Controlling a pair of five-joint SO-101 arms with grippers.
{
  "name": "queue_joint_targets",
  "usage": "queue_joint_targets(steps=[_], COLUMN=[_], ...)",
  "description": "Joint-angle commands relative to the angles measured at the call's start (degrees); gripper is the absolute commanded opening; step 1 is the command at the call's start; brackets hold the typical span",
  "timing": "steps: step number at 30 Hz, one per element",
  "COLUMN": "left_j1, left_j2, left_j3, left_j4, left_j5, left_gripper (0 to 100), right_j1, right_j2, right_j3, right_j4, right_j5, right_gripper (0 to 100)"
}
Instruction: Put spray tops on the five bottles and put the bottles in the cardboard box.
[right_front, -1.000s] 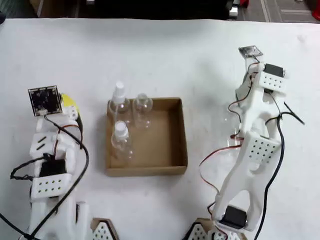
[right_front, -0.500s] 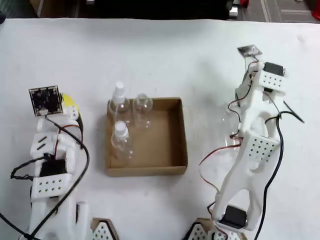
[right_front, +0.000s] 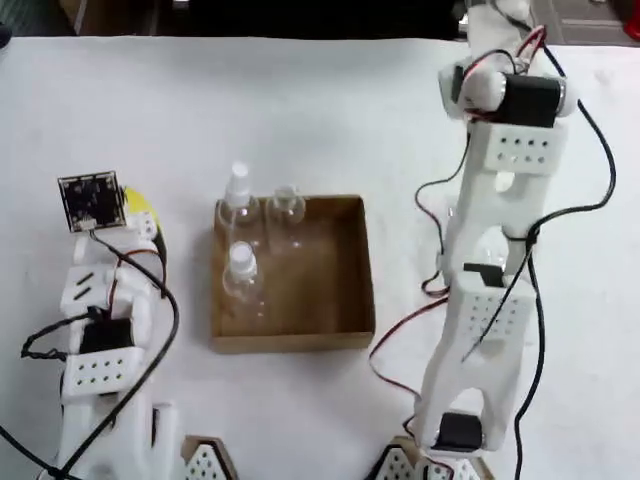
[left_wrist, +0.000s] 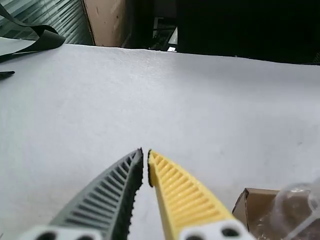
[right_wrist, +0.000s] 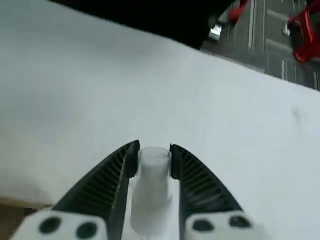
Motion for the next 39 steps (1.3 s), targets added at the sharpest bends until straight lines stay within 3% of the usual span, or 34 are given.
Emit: queue_joint_targets(steps=[1,18,29,39], left_j1=[0.6,0.2,0.2,0.1], left_j2=[-0.3,-0.3,-0.1,0.0], left_j3=[-0.2,-0.1,-0.1,-0.1], left_j4=[-1.3,-1.1,-1.1,-1.1], left_j5=[-0.5,-0.5,-0.5,-0.5], left_gripper=[2,2,2,2], right_j1=[-3.9,-17.3,-22.6,-27.6], right_j2=[-7.6,-30.2,-57.4,-69.6], right_j3=[-5.4,-4.8,29.8,57.9], right_j4=[1.6,2.1,0.2,-17.4], right_j5=[-6.2,-15.3,-16.2,-16.2], right_gripper=[1.5,1.5,1.5,1.6])
